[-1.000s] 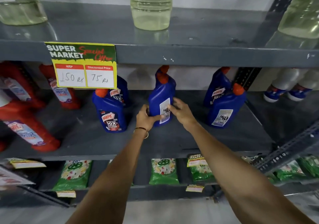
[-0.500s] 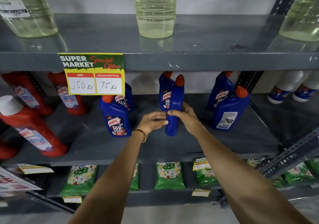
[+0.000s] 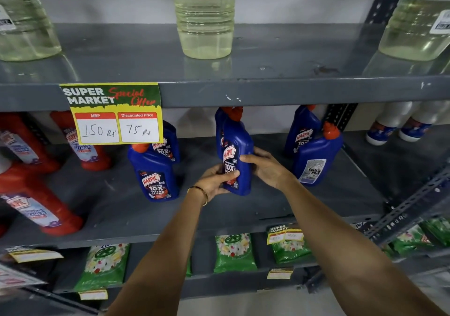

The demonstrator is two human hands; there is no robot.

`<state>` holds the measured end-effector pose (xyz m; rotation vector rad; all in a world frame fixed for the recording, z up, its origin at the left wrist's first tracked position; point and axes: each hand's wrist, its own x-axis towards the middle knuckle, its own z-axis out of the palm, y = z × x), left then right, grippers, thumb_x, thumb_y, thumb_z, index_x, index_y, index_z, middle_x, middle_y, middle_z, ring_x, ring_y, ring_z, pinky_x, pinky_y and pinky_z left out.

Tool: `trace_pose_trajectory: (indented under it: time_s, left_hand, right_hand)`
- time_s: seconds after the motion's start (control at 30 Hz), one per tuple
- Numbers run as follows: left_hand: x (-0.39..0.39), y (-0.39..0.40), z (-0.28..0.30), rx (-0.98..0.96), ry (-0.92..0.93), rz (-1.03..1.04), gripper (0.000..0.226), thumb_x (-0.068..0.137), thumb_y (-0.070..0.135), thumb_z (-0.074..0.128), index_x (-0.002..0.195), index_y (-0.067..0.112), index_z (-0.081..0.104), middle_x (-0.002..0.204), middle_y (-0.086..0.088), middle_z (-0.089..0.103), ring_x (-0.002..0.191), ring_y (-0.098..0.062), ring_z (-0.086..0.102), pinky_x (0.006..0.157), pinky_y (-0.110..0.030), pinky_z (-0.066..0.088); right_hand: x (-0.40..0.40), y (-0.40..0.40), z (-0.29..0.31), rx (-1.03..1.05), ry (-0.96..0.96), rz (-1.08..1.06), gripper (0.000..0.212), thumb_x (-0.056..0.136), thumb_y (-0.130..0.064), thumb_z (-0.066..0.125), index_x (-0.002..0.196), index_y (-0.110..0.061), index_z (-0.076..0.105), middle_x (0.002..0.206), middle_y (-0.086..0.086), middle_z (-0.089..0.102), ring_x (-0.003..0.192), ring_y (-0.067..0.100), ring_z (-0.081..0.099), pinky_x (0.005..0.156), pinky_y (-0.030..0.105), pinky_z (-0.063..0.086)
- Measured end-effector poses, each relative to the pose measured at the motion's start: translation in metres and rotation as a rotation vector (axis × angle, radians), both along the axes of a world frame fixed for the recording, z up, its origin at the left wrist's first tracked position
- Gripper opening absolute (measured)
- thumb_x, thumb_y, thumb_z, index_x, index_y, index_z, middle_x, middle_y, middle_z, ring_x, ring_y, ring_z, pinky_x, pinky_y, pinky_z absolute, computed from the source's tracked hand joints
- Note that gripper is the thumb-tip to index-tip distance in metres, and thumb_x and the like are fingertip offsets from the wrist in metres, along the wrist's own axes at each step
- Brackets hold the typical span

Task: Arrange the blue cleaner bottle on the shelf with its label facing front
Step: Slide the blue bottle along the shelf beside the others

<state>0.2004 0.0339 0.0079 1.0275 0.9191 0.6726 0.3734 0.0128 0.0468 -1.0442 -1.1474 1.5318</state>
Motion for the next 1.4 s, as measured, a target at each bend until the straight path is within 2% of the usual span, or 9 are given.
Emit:
trace_pose_trajectory:
  time_s: [0.1,0.27,0.43,0.63,0.8,0.97,1.1,1.27,1.4]
  left_hand:
    - [0.007,-0.001,0.001,0.049,0.069,0.121,0.050,0.068,0.016,0.078,0.111,0.015,0.053,0.099,0.001,0.066,0.086,-0.015,0.066,0.070,-0.032,0.056]
    - [0.003,0.003,-0.004,0.164,0.192,0.254,0.053,0.067,0.006,0.078,0.113,0.003,0.052,0.105,-0.009,0.064,0.082,-0.017,0.064,0.067,-0.027,0.054]
    - [-0.002,0.003,-0.011,0.229,0.357,0.289,0.045,0.065,0.010,0.080,0.101,0.005,0.054,0.115,-0.019,0.063,0.105,-0.033,0.061,0.089,-0.048,0.053]
    - [-0.002,-0.004,-0.018,0.268,0.456,0.306,0.043,0.062,0.012,0.082,0.092,0.011,0.051,0.109,-0.016,0.065,0.091,-0.022,0.061,0.079,-0.036,0.056]
    - [-0.001,-0.005,-0.016,0.275,0.495,0.286,0.044,0.062,0.012,0.083,0.090,0.011,0.048,0.105,-0.013,0.064,0.091,-0.023,0.061,0.081,-0.038,0.056]
    - [0.000,-0.010,-0.013,0.256,0.520,0.269,0.045,0.064,0.013,0.081,0.094,0.011,0.048,0.111,-0.014,0.064,0.090,-0.021,0.059,0.081,-0.035,0.055]
    - [0.002,-0.021,-0.015,0.243,0.556,0.306,0.054,0.065,0.016,0.081,0.108,0.004,0.051,0.115,-0.015,0.063,0.092,-0.022,0.058,0.079,-0.031,0.051]
    - [0.013,-0.043,-0.018,0.180,0.619,0.480,0.060,0.064,0.027,0.081,0.107,-0.001,0.050,0.113,-0.019,0.063,0.103,-0.033,0.060,0.086,-0.040,0.049]
    - [0.040,-0.065,-0.020,0.136,0.571,0.470,0.056,0.066,0.033,0.079,0.104,0.000,0.055,0.112,-0.018,0.065,0.103,-0.033,0.060,0.087,-0.040,0.051]
  right_hand:
    - [0.002,0.002,0.001,0.033,-0.100,-0.055,0.042,0.070,-0.022,0.076,0.110,-0.027,0.064,0.111,0.000,0.070,0.105,0.019,0.065,0.083,0.032,0.057]
    - [0.007,0.003,-0.003,0.080,-0.189,-0.104,0.040,0.078,-0.011,0.070,0.112,-0.030,0.059,0.106,-0.005,0.070,0.099,0.012,0.067,0.075,0.026,0.058]
    - [0.004,0.003,-0.008,0.044,-0.210,-0.104,0.051,0.083,0.000,0.061,0.130,-0.015,0.047,0.106,-0.005,0.065,0.097,0.008,0.064,0.071,0.022,0.058]
    - [0.003,-0.002,-0.014,0.014,-0.247,-0.102,0.051,0.085,0.003,0.057,0.132,-0.012,0.044,0.111,0.000,0.061,0.097,0.008,0.062,0.071,0.022,0.057]
    - [0.004,-0.004,-0.015,-0.003,-0.252,-0.099,0.051,0.084,0.002,0.059,0.131,-0.013,0.044,0.118,0.005,0.060,0.108,0.018,0.060,0.085,0.032,0.053]
    - [0.003,-0.010,-0.019,-0.010,-0.230,-0.133,0.050,0.083,0.002,0.060,0.129,-0.013,0.047,0.117,0.004,0.061,0.102,0.012,0.061,0.078,0.025,0.054]
    - [0.005,-0.015,-0.024,-0.011,-0.244,-0.167,0.059,0.081,0.002,0.063,0.134,-0.014,0.043,0.129,0.008,0.059,0.103,0.008,0.061,0.074,0.020,0.055]
    - [0.011,-0.029,-0.033,-0.067,-0.263,-0.390,0.074,0.079,-0.004,0.068,0.142,-0.012,0.030,0.146,0.012,0.041,0.131,0.023,0.044,0.104,0.036,0.041]
    - [0.020,-0.053,-0.041,-0.077,-0.272,-0.707,0.075,0.080,-0.019,0.070,0.142,-0.012,0.029,0.149,0.009,0.037,0.133,0.023,0.040,0.105,0.033,0.036]
